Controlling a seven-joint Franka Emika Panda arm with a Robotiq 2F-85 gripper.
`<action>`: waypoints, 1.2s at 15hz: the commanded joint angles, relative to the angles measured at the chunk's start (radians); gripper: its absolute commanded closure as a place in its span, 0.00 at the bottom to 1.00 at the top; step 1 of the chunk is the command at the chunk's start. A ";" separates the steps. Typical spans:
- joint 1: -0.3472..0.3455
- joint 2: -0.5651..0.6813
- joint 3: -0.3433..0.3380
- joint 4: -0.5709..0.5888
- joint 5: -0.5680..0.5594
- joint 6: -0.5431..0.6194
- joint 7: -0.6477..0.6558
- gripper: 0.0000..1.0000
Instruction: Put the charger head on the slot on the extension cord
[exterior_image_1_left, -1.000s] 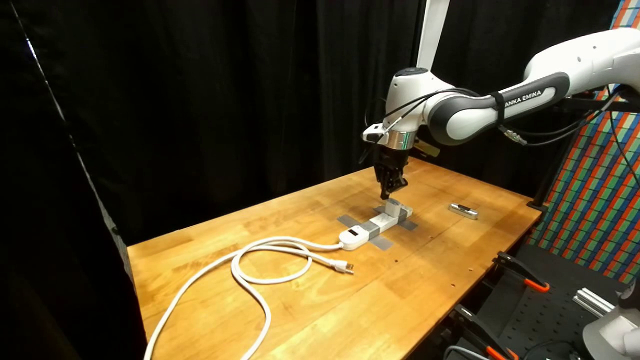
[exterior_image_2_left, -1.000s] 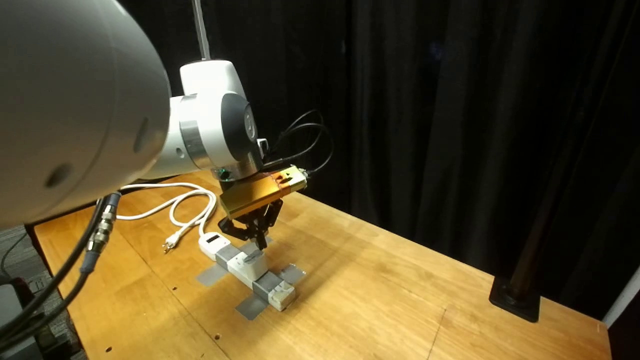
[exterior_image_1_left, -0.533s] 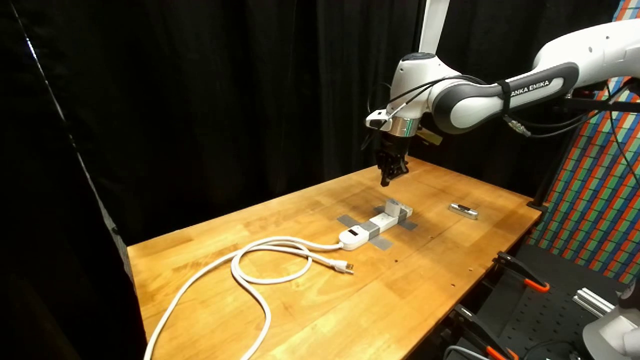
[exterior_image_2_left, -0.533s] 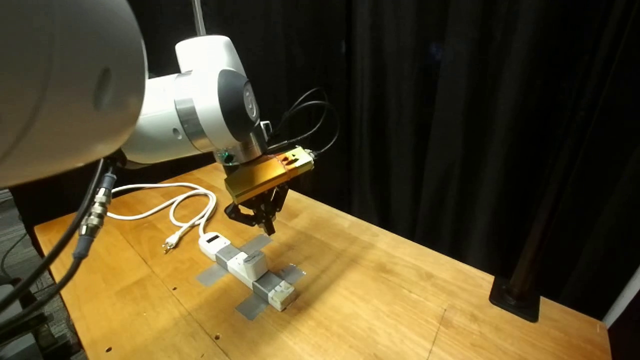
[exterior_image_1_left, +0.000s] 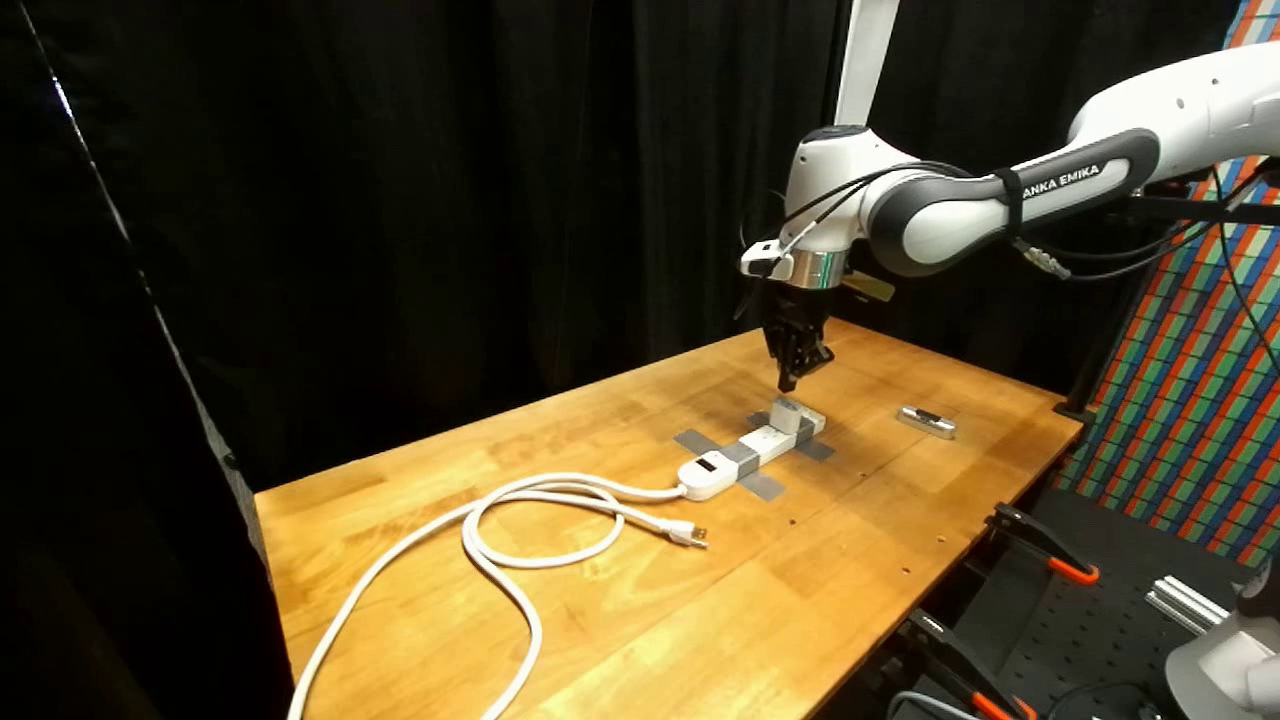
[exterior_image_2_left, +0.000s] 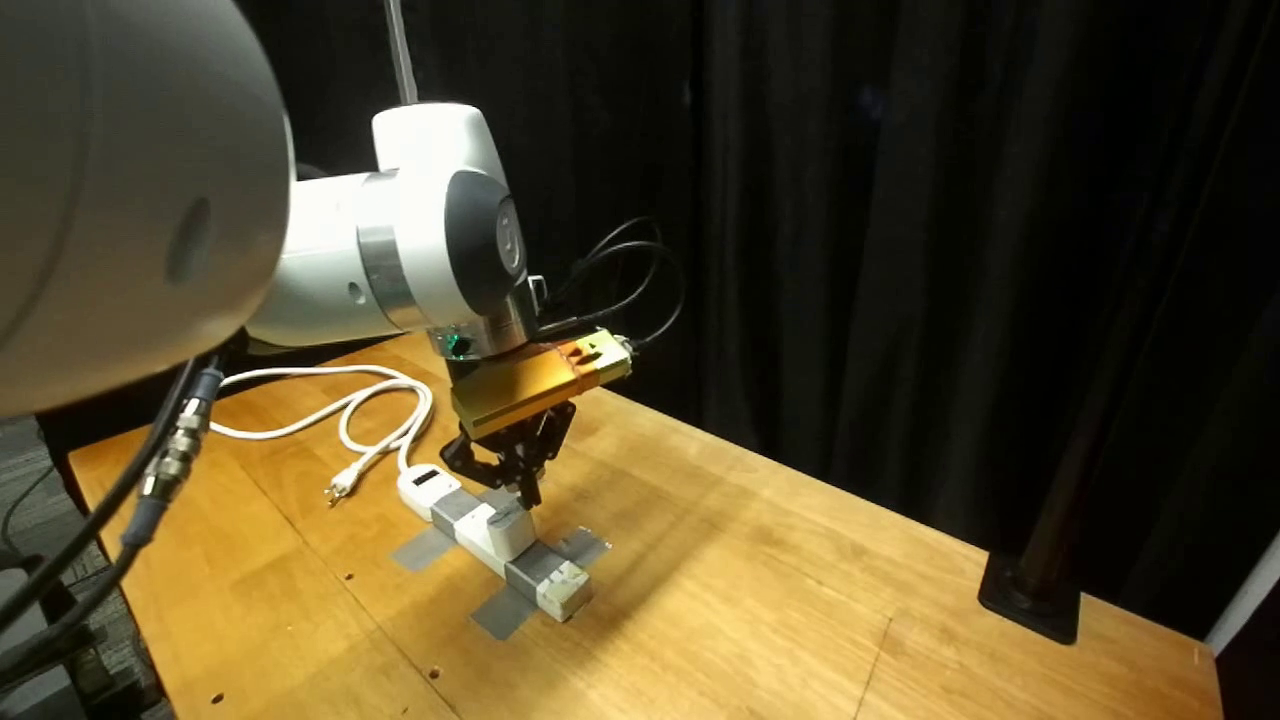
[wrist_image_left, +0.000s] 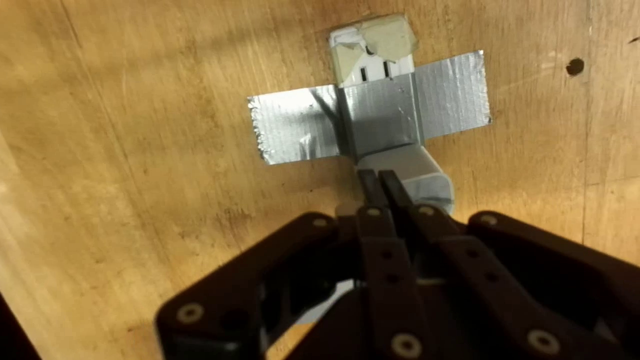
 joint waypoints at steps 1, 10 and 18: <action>0.017 -0.008 -0.015 0.011 0.027 -0.004 -0.036 0.93; 0.024 -0.045 -0.068 0.015 0.026 0.017 -0.043 0.93; 0.018 -0.067 -0.110 0.016 0.037 0.026 -0.045 0.93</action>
